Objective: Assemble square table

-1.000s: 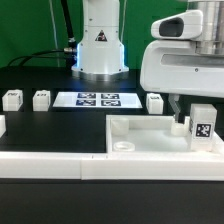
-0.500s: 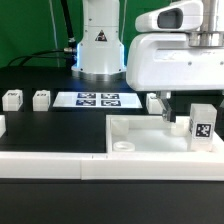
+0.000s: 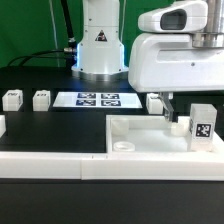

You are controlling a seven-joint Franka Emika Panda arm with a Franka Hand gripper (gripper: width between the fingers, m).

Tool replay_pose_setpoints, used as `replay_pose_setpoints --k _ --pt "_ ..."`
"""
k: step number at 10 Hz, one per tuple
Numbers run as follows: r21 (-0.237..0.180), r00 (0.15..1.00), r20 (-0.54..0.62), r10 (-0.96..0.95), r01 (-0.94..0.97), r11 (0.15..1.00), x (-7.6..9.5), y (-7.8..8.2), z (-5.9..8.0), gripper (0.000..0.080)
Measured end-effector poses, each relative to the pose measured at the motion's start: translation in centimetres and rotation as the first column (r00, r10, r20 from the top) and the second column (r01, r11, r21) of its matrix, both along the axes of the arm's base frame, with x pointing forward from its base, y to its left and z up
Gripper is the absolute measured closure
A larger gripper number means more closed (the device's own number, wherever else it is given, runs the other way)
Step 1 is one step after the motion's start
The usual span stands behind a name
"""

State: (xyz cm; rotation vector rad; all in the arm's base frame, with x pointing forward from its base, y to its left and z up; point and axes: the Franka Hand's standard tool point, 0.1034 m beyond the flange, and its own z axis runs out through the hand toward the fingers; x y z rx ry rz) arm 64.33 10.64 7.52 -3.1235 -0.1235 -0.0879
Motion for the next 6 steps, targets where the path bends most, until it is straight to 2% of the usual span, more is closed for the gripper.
replay_pose_setpoints --k 4,5,6 --pt "-0.001 1.0 -0.001 -0.031 0.031 1.0 0.07 -0.04 -0.25 0.015" --pt "-0.001 1.0 -0.001 -0.031 0.031 1.0 0.08 -0.05 -0.25 0.018" --pt "-0.001 0.999 -0.001 -0.032 0.032 0.999 0.08 -0.08 -0.25 0.0327"
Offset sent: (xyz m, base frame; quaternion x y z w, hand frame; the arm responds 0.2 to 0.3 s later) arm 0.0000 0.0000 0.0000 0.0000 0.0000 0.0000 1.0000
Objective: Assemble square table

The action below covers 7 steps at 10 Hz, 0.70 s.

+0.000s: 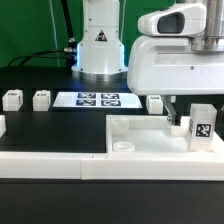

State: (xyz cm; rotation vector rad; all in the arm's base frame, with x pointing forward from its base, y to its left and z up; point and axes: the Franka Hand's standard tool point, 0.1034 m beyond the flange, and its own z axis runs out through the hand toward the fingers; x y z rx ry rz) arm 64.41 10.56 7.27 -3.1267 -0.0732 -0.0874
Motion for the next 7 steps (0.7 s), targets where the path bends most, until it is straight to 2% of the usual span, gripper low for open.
replay_pose_setpoints --k 1,2,6,7 --pt "0.002 0.999 0.0 -0.032 0.032 0.999 0.0 0.01 0.0 0.0464" --pt "0.002 0.999 0.0 -0.032 0.032 0.999 0.0 -0.02 0.0 0.0506" --pt "0.018 0.95 -0.008 -0.311 0.311 0.95 -0.02 0.08 0.0 0.0506" --pt "0.025 0.899 -0.013 -0.438 0.438 0.899 -0.08 0.47 0.0 0.0506"
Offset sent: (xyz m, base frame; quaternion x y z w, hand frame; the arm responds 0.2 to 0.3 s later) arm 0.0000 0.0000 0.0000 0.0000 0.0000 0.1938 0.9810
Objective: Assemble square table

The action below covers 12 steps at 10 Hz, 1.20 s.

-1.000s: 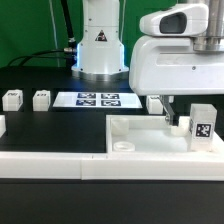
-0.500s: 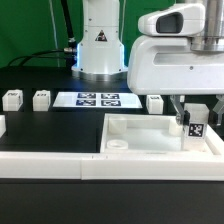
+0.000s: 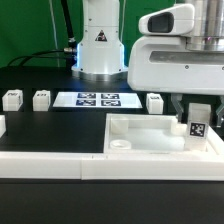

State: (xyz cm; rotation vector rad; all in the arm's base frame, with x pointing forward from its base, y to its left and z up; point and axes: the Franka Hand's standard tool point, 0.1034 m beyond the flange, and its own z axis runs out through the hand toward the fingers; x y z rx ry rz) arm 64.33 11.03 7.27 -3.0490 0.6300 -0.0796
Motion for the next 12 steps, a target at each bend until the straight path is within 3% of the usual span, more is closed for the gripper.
replay_pose_setpoints --k 1,2,3,4,6,7,9,10,11,12 --pt "0.006 0.993 -0.002 -0.121 0.121 0.993 0.0 0.0 0.0 0.051" --pt "0.01 0.969 -0.005 -0.246 0.246 0.969 0.0 -0.3 -0.1 0.0635" --pt "0.013 0.941 -0.009 -0.338 0.338 0.941 0.0 -0.4 -0.2 0.0635" --pt "0.023 0.889 -0.016 -0.457 0.457 0.889 0.0 -0.4 -0.3 0.0727" --pt "0.066 0.812 -0.002 -0.584 0.583 0.81 0.5 -0.2 -0.5 0.0744" --pt "0.066 0.812 -0.003 -0.584 0.583 0.81 0.4 -0.2 -0.5 0.0634" --pt "0.065 0.816 -0.002 -0.578 0.577 0.814 0.5 -0.2 -0.5 0.0338" --pt "0.061 0.84 0.001 -0.543 0.542 0.838 0.5 -0.2 -0.5 0.0338" --pt "0.022 0.926 -0.018 -0.378 0.378 0.925 0.5 0.2 0.2 0.0197" --pt "-0.017 0.994 -0.016 -0.11 0.11 0.994 0.8 0.8 0.9 0.0161"
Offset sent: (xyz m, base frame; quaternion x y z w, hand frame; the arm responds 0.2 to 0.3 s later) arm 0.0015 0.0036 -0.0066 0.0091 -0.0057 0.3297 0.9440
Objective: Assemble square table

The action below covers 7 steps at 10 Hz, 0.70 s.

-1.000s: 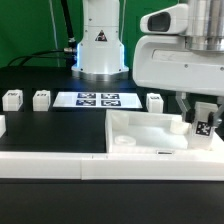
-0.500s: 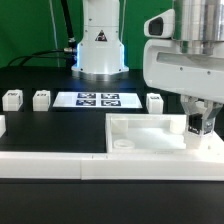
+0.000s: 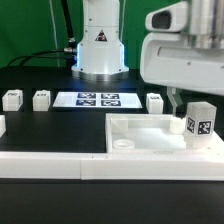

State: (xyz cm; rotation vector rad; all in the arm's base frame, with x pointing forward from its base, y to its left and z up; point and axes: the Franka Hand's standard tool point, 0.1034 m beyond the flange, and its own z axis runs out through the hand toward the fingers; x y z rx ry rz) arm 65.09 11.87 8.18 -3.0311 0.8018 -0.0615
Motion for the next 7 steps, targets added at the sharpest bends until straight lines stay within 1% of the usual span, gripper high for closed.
replay_pose_setpoints --k 1,2,4,5,6,7 --pt "-0.003 0.998 -0.003 0.059 -0.059 0.998 -0.24 0.52 -0.07 0.0161" --pt "-0.007 0.989 -0.004 0.145 -0.145 0.989 -0.19 0.31 -0.11 0.0152" --pt "-0.014 0.966 -0.006 0.257 -0.257 0.966 -0.17 0.17 -0.12 0.0151" --pt "-0.016 0.939 -0.009 0.344 -0.344 0.939 -0.21 0.27 -0.05 0.0151" --pt "-0.012 0.905 -0.006 0.424 -0.424 0.905 -0.24 0.79 0.32 0.0151" --pt "-0.012 0.876 -0.003 0.482 -0.482 0.876 -0.36 1.01 0.35 0.0151"
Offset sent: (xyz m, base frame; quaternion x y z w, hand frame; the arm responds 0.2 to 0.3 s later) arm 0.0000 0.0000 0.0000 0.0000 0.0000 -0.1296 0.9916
